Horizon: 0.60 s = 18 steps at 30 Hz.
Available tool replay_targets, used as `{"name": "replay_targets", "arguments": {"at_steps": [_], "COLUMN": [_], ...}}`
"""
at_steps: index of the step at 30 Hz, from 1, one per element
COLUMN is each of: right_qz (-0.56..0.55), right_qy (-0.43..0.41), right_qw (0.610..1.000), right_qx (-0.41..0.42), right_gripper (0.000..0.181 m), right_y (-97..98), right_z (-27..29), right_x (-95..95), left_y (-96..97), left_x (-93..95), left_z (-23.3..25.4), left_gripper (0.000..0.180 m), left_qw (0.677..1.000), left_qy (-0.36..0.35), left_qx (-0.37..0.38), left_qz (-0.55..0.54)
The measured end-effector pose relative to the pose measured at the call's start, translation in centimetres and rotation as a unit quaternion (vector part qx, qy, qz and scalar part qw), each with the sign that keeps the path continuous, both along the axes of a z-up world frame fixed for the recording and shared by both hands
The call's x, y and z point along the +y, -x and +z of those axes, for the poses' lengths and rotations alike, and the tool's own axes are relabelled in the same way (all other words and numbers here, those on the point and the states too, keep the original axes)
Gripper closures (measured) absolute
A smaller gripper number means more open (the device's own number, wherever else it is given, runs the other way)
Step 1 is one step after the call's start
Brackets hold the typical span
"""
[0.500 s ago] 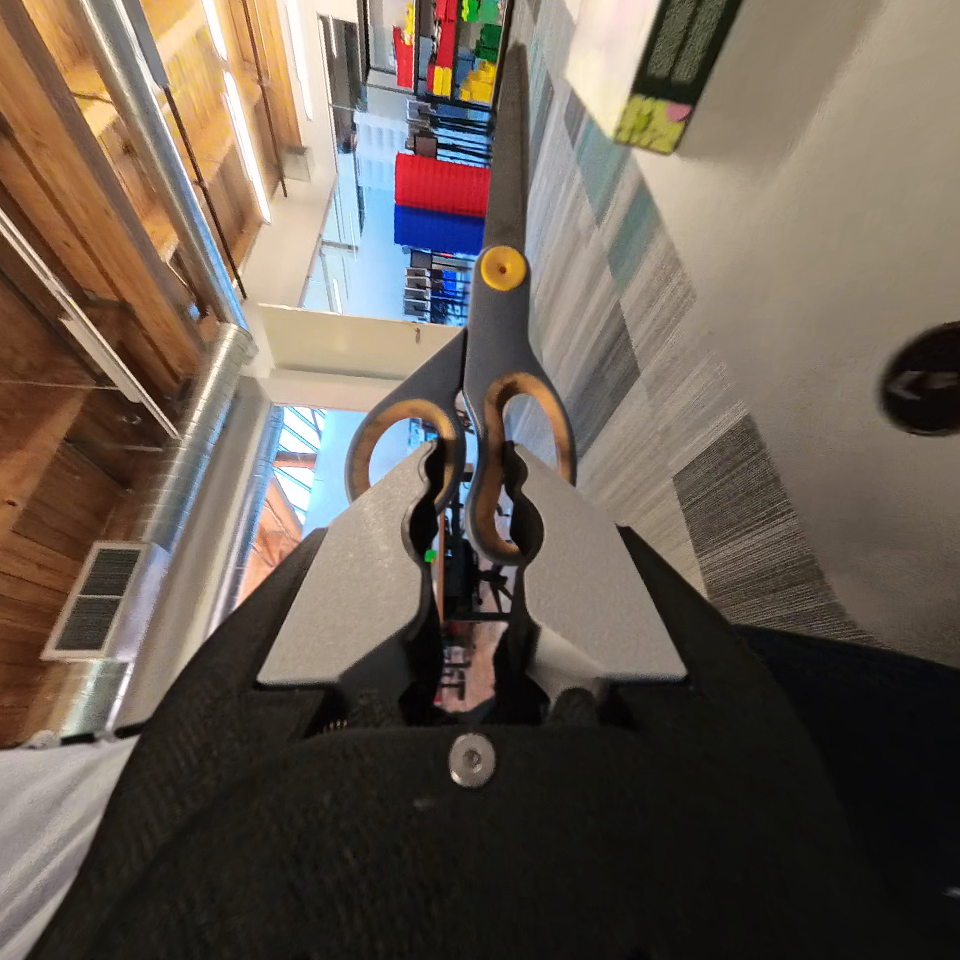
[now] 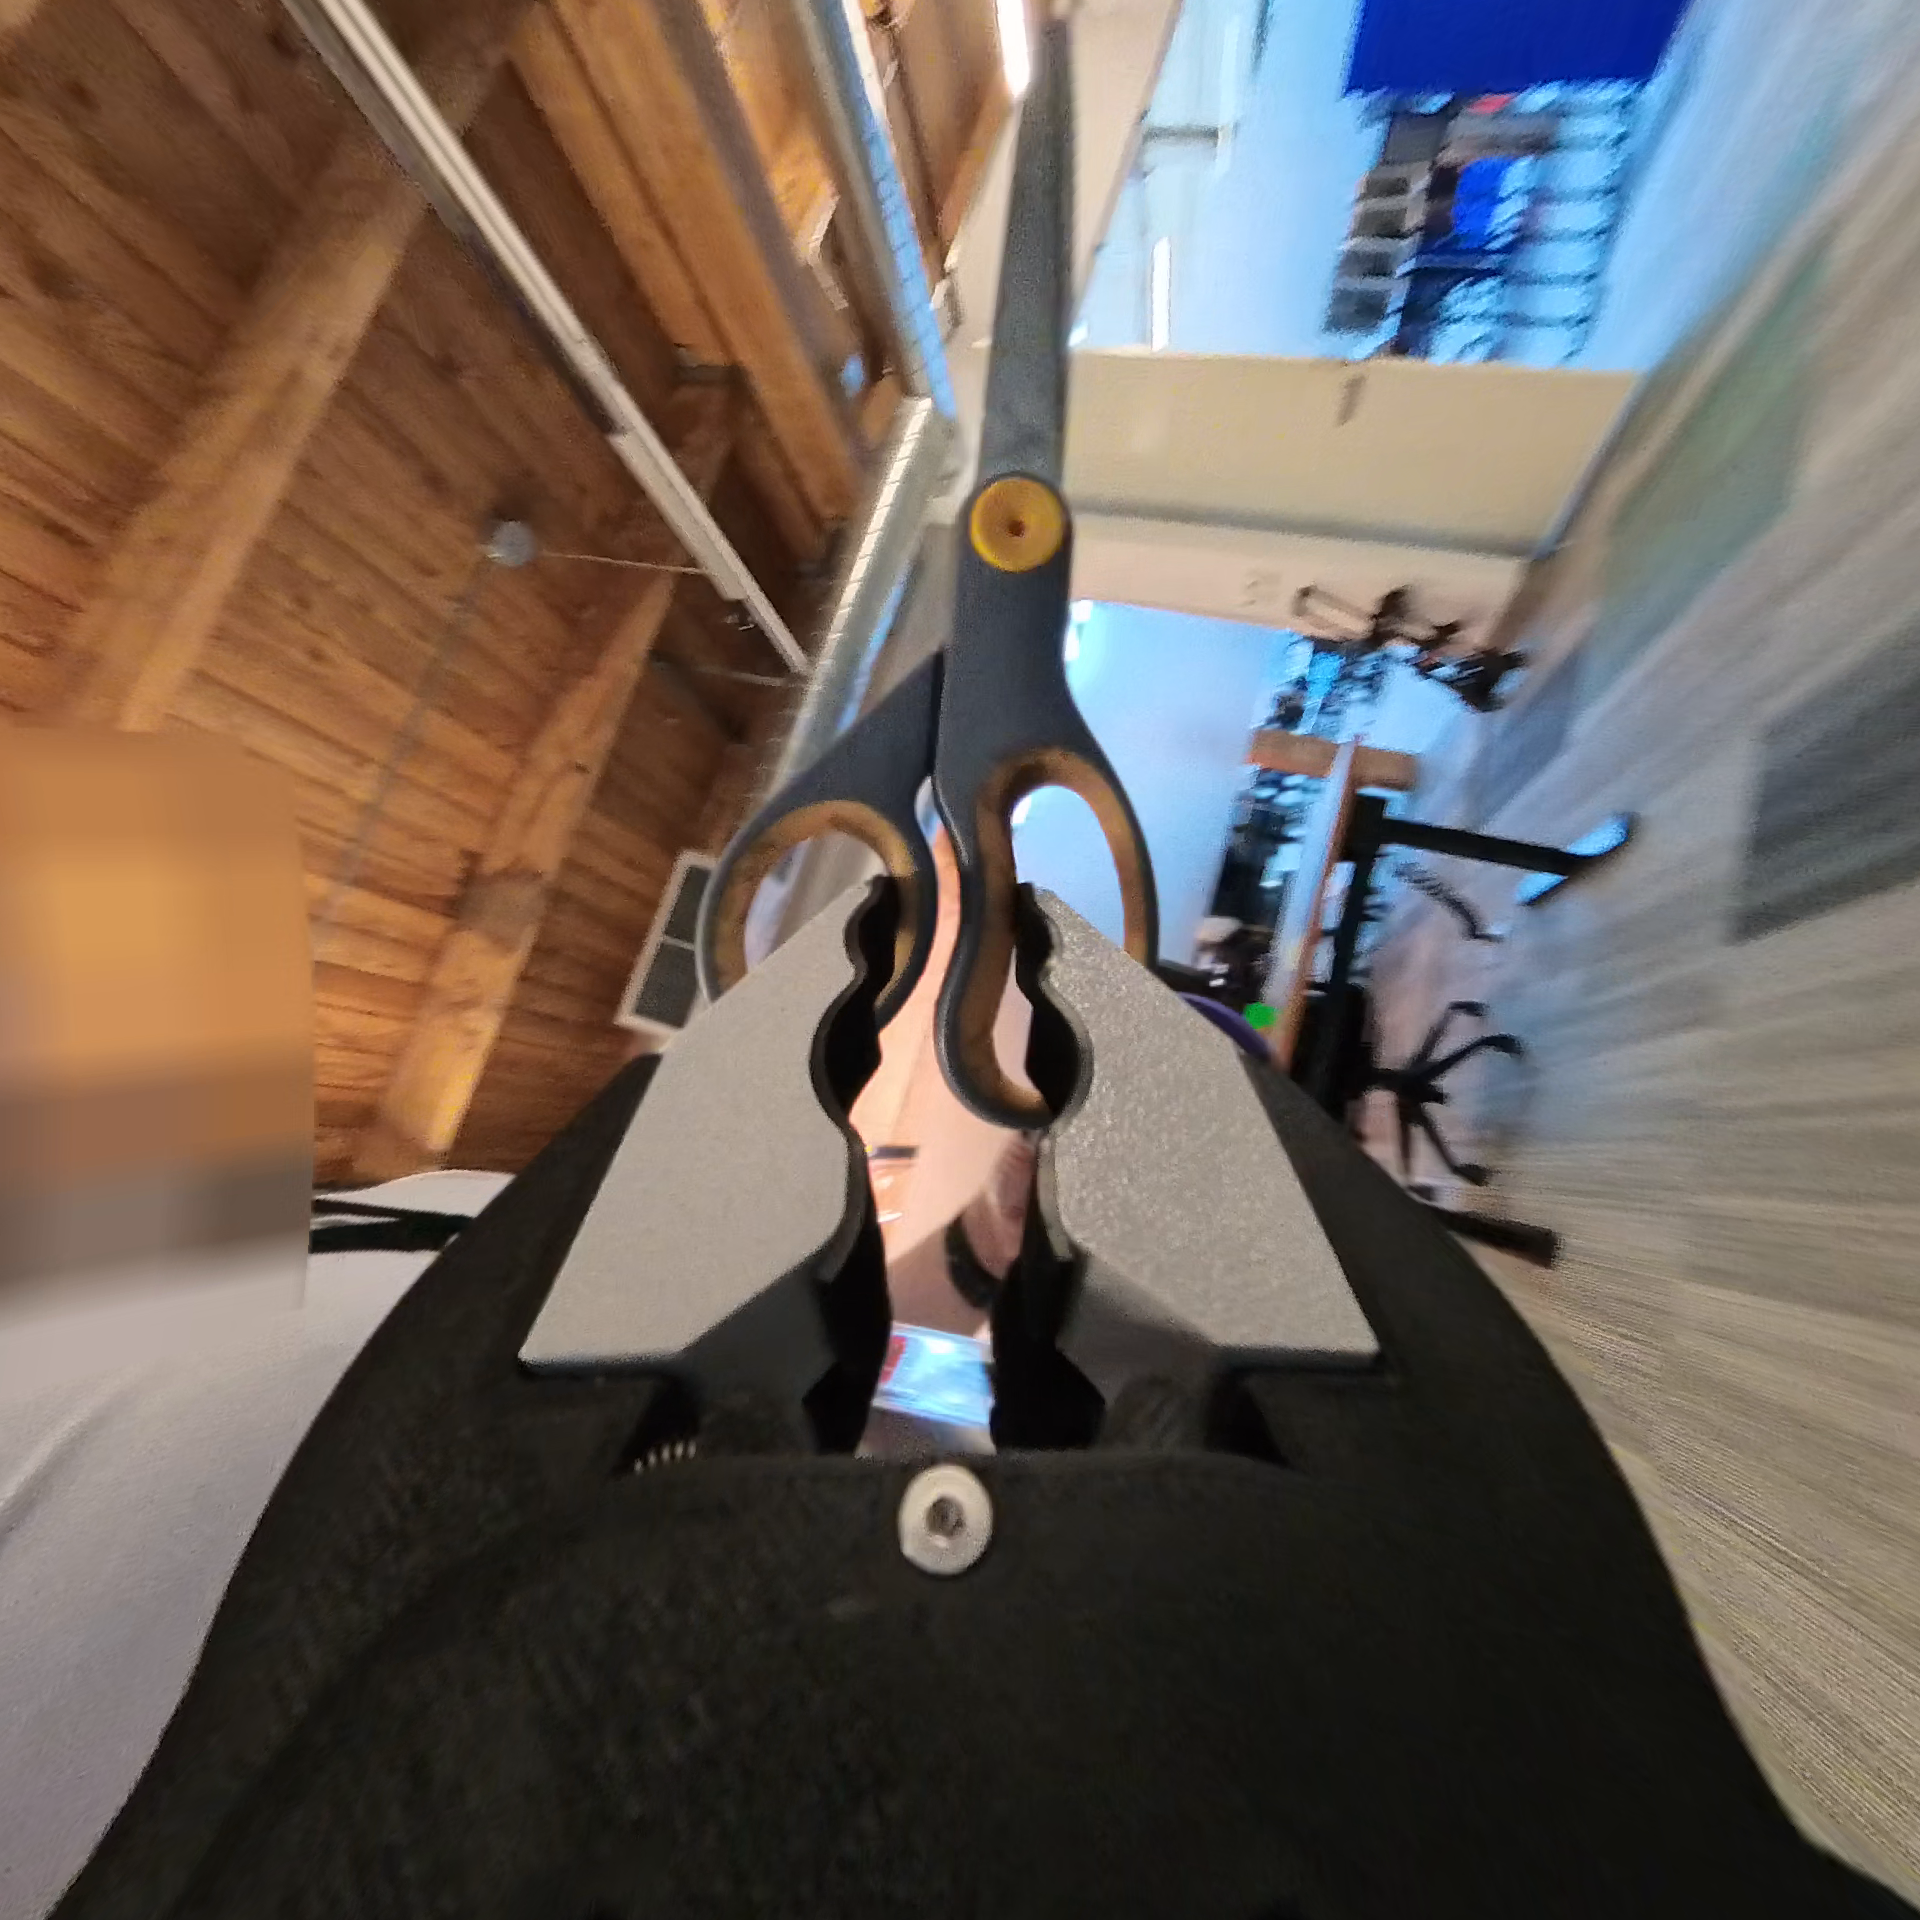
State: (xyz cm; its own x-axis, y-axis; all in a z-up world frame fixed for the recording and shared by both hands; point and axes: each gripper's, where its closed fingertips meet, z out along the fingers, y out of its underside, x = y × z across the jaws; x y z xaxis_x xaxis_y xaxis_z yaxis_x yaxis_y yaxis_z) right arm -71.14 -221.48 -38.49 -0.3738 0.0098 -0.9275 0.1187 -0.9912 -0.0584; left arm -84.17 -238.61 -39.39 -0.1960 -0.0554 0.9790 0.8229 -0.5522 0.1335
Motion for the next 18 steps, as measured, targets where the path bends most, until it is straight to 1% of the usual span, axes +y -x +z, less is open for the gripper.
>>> {"name": "replay_targets", "arguments": {"at_steps": [1, 3, 7, 12, 14, 16, 17, 18], "right_qz": [0.018, 0.054, 0.107, 0.135, 0.124, 0.098, 0.082, 0.073], "right_qy": [0.001, -0.028, -0.038, -0.066, -0.066, -0.070, -0.067, -0.066], "right_qw": [1.000, 0.998, 0.993, 0.987, 0.988, 0.990, 0.992, 0.993], "right_qx": [0.013, 0.013, 0.035, 0.055, 0.066, 0.070, 0.066, 0.069], "right_gripper": [0.160, 0.160, 0.160, 0.160, 0.160, 0.160, 0.160, 0.160], "right_y": [3.7, 10.9, 24.3, 40.8, 47.3, 53.5, 56.5, 59.3], "right_z": [0.8, 1.8, 4.0, 4.6, 5.0, 5.6, 5.9, 6.4], "right_x": [0.4, 0.9, 3.1, 6.9, 8.8, 10.6, 11.5, 12.2], "left_y": [2.8, 8.5, 20.5, 36.9, 43.9, 50.7, 53.9, 57.0], "left_x": [0.3, 0.9, 2.2, 4.6, 6.2, 8.5, 9.9, 11.4], "left_z": [0.0, 0.2, 1.8, 0.6, 0.6, 1.2, 2.0, 2.9], "left_gripper": [0.173, 0.173, 0.173, 0.173, 0.173, 0.173, 0.173, 0.173], "left_qw": [1.000, 0.999, 0.995, 0.989, 0.990, 0.993, 0.995, 0.997], "left_qy": [0.002, 0.014, -0.010, -0.014, -0.021, -0.005, -0.003, -0.011], "left_qx": [0.003, 0.013, 0.024, 0.043, 0.033, 0.012, 0.014, 0.033], "left_qz": [0.007, 0.030, 0.094, 0.139, 0.136, 0.115, 0.096, 0.070]}}
